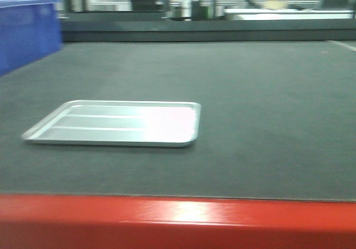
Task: Grab orange capacitor from left shelf to right conveyor
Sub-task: 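Carry the held cylinder over the silver tray on the conveyor belt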
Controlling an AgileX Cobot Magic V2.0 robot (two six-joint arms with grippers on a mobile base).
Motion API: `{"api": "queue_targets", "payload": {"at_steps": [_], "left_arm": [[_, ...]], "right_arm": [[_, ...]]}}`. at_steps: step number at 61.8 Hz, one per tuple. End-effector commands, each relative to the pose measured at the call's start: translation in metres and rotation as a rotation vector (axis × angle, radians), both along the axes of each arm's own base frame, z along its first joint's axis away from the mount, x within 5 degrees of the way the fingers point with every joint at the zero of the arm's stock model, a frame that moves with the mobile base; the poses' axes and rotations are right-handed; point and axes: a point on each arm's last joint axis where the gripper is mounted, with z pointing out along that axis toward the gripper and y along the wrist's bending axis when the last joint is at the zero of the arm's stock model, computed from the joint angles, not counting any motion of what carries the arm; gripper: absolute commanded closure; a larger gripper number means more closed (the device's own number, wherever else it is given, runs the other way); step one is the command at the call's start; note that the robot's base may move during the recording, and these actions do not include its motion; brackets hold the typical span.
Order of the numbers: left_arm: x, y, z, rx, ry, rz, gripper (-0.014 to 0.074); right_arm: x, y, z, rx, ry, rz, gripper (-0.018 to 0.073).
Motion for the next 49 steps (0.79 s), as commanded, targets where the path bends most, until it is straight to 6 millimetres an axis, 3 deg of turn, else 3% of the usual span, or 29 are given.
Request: {"api": "queue_targets", "payload": {"at_steps": [1,49], "left_arm": [[-0.0004,-0.0002,0.0089,-0.007,-0.079,-0.004,0.0701],[-0.0004,-0.0002,0.0089,-0.007,-0.079,-0.004,0.0701]], "right_arm": [[-0.0021,-0.0002,0.0159,0.041,-0.090,0.006,0.0505],[-0.0021,-0.0002,0.0159,0.041,-0.090,0.006,0.0505]]}}
